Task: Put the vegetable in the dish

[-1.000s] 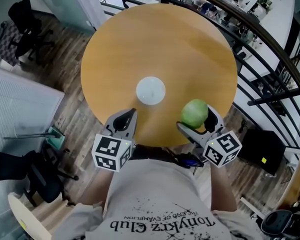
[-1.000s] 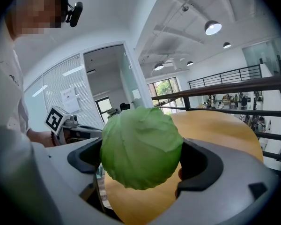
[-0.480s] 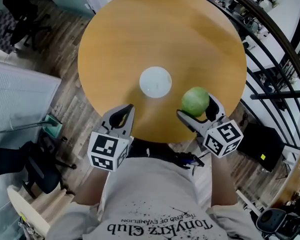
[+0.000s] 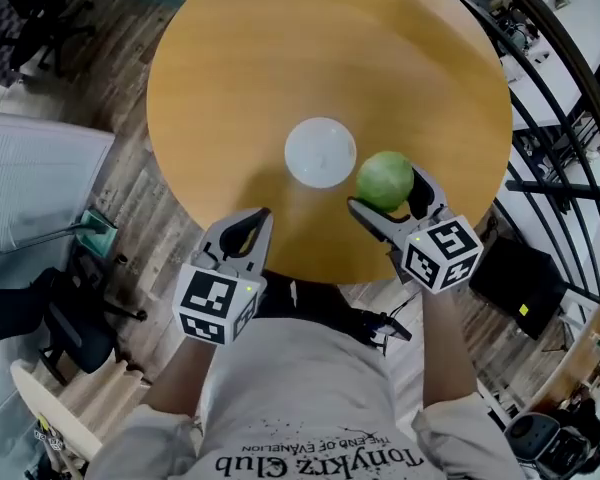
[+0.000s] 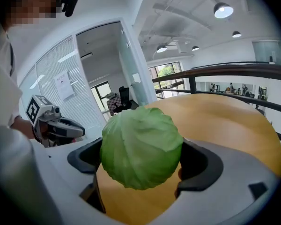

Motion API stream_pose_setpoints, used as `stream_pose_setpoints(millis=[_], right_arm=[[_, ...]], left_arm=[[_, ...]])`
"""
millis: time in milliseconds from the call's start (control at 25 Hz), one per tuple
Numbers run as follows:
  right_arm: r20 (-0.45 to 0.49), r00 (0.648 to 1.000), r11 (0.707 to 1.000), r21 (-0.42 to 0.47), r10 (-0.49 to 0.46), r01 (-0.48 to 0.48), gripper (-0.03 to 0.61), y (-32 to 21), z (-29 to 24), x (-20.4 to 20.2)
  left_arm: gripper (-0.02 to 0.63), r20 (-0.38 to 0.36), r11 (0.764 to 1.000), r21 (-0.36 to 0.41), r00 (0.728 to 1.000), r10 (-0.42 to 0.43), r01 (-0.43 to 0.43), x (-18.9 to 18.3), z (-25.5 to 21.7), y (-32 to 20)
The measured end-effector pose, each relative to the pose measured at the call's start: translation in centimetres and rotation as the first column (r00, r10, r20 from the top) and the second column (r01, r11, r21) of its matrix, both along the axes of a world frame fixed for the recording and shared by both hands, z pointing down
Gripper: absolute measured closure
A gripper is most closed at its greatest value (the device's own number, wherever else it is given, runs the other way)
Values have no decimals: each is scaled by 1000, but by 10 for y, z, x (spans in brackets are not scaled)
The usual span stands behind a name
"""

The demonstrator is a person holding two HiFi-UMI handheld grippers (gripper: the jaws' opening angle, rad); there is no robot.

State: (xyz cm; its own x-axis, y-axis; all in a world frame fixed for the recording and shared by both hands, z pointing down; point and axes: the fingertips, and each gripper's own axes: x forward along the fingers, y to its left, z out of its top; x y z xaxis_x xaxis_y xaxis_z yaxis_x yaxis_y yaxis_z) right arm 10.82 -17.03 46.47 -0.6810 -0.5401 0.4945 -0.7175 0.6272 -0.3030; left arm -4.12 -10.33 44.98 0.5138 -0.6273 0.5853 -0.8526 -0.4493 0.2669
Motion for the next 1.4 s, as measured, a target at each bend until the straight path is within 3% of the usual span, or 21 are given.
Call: stream_pose_setpoints(millis=[520, 1040, 1400], right_arm=[[-100, 994, 995, -97, -39, 29, 106, -21, 66, -24], [-250, 959, 980, -181, -131, 87, 106, -35, 124, -58], [-291, 944, 971, -223, -155, 91, 106, -38, 143, -69]], left_arm=[[591, -52, 998, -36, 997, -62, 61, -17, 29, -24], [591, -42, 993, -84, 995, -89, 85, -41, 50, -28], [591, -34, 990, -112, 995, -95, 90, -54, 59, -26]])
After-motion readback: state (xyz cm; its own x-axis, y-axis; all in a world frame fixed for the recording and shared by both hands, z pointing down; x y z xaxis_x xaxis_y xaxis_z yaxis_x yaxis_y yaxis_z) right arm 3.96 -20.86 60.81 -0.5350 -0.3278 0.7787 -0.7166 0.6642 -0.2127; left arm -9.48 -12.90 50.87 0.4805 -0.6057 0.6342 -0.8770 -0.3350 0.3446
